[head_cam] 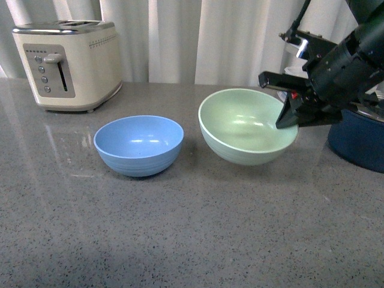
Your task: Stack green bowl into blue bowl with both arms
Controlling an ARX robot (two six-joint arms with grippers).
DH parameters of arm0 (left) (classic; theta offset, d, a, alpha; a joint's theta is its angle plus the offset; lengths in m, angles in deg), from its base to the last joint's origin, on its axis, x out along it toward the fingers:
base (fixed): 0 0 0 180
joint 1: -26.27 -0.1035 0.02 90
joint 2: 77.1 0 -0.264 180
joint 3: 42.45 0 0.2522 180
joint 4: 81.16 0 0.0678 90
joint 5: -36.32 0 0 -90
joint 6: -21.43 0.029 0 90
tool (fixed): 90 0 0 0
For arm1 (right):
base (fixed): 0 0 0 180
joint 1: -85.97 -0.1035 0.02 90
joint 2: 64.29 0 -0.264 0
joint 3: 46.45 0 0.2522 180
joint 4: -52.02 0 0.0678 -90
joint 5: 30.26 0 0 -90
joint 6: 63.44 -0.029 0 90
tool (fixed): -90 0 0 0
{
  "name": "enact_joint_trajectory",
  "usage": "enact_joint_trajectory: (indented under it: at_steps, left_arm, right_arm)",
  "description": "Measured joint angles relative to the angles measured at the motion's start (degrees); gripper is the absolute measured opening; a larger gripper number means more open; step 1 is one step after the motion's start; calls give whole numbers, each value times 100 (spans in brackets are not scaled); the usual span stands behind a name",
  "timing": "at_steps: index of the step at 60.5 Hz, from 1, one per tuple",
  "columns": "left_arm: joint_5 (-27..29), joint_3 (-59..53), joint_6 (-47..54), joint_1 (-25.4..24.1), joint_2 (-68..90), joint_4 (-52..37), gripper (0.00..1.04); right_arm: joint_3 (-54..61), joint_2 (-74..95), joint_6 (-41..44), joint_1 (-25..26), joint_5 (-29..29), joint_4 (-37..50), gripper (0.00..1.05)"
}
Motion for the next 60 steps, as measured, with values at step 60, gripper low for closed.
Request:
enact_joint_trajectory:
  at_steps: [60]
  left_arm:
    - [0, 0, -2, 0, 0, 0, 98]
  right_arm:
    - [-2157, 1342, 138, -1145, 562, -422, 1]
